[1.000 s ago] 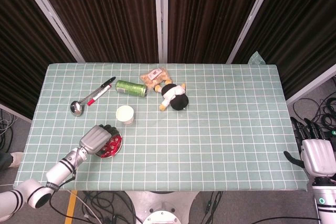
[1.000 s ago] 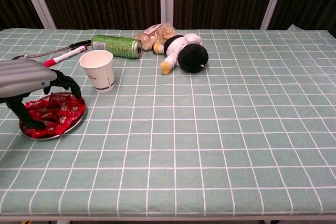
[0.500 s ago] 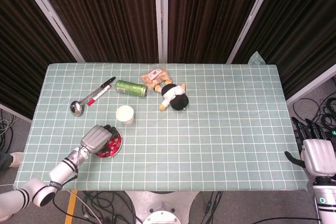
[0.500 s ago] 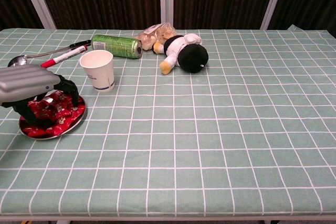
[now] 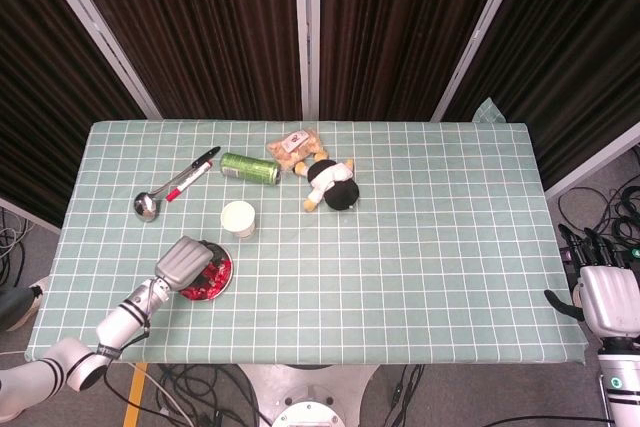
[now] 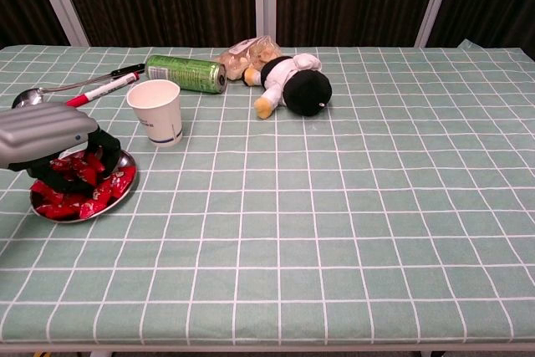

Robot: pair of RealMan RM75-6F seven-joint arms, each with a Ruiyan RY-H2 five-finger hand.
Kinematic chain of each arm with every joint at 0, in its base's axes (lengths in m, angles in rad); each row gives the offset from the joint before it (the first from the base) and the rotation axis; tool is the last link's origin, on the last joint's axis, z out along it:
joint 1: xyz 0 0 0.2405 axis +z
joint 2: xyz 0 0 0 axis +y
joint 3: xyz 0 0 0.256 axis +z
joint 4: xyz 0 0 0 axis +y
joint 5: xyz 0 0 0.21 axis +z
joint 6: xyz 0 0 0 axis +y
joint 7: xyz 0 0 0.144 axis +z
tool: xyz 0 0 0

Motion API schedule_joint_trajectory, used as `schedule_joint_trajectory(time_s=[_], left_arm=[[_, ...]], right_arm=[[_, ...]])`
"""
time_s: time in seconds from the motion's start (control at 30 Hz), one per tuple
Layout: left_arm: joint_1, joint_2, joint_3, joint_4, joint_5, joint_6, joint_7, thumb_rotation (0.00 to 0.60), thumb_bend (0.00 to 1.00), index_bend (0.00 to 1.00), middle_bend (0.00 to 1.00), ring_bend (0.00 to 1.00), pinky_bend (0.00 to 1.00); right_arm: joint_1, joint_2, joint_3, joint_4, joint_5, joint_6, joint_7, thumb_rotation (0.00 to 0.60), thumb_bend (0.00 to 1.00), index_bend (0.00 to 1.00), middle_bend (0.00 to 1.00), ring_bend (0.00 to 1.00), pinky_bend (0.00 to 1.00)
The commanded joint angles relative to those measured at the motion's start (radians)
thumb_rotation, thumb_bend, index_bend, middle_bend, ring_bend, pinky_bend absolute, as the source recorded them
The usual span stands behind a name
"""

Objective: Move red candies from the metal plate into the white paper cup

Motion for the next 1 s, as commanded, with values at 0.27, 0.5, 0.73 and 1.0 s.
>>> schedule_joint_trajectory(time_s=[0.27, 0.5, 0.73, 1.0], left_arm=[[-0.004, -0.025, 0.010, 0.058, 0.024, 0.048, -0.080, 0.600, 0.51, 0.68, 0.72, 0.69, 0.94], [-0.024, 0.044, -0.013, -0.031, 0.017, 0.069, -0.113, 0.600, 0.53, 0.69, 0.74, 0.70, 0.95], [-0.076, 0.144, -0.086, -0.172, -0.015, 0.063, -0.104, 0.600, 0.53, 0.69, 0.74, 0.70, 0.95], [-0.176, 0.145, -0.174, -0.201, -0.093, -0.045, -0.107, 0.600, 0.53, 0.68, 0.73, 0.70, 0.95]], right_arm=[[-0.001, 0.003, 0.002, -0.003, 0.003, 0.002, 0.004, 0.600, 0.09, 0.03, 0.18, 0.06, 0.14], [-0.005, 0.005, 0.001, 0.001, -0.001, 0.009, 0.013, 0.600, 0.08, 0.03, 0.18, 0.06, 0.15], [-0.009, 0.006, -0.001, 0.005, -0.005, 0.014, 0.022, 0.600, 0.08, 0.03, 0.18, 0.06, 0.15], [-0.014, 0.009, 0.000, 0.008, -0.002, 0.021, 0.031, 0.600, 0.08, 0.03, 0.19, 0.06, 0.16]])
